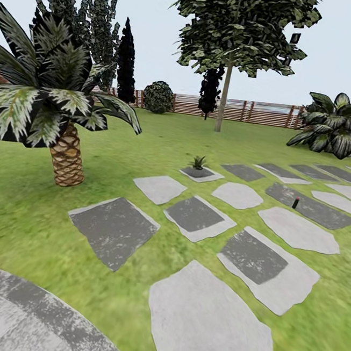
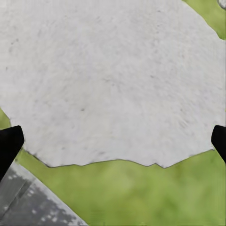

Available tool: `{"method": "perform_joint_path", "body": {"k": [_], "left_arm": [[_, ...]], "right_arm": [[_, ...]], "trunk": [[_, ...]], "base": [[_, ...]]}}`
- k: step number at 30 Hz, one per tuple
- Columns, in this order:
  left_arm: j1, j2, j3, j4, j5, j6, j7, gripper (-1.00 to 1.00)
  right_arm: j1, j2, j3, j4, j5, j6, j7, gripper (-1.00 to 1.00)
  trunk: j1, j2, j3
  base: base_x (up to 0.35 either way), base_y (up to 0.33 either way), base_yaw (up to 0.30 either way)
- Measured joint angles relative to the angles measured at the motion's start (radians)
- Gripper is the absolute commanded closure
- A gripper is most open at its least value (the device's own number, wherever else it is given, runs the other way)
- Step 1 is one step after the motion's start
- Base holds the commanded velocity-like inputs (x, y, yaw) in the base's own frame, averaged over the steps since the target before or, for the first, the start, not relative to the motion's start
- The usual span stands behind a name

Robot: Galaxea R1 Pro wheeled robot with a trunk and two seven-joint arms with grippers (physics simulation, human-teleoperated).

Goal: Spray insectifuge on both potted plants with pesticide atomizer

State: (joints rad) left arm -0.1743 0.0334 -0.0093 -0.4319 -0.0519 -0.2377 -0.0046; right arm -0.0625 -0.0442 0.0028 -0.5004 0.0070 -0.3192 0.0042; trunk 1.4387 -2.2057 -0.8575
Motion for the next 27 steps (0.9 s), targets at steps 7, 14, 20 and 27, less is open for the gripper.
{"method": "perform_joint_path", "body": {"k": [7,14,20,27], "left_arm": [[0.0,-0.001,0.001,0.0,-0.027,-0.001,0.001,-1.0],[0.0,0.0,0.001,0.0,-0.029,-0.001,0.001,-1.0],[0.0,0.0,0.001,0.0,-0.029,-0.001,0.001,-1.0],[0.0,0.0,0.002,0.0,-0.029,-0.001,0.001,-1.0]], "right_arm": [[0.0,0.0,0.0,0.0,0.0,0.0,0.0,-1.0],[0.0,0.0,0.0,0.0,0.0,0.0,0.0,-1.0],[0.0,0.0,0.0,0.0,0.0,0.0,0.0,-1.0],[0.0,0.0,0.0,0.0,0.0,0.0,0.0,-1.0]], "trunk": [[0.0,0.0,0.0],[0.0,0.0,0.0],[0.0,0.0,0.0],[0.0,0.0,0.0]], "base": [[0.288,0.203,0.0],[0.288,0.203,0.0],[0.288,0.203,-0.003],[0.289,0.2,-0.199]]}}
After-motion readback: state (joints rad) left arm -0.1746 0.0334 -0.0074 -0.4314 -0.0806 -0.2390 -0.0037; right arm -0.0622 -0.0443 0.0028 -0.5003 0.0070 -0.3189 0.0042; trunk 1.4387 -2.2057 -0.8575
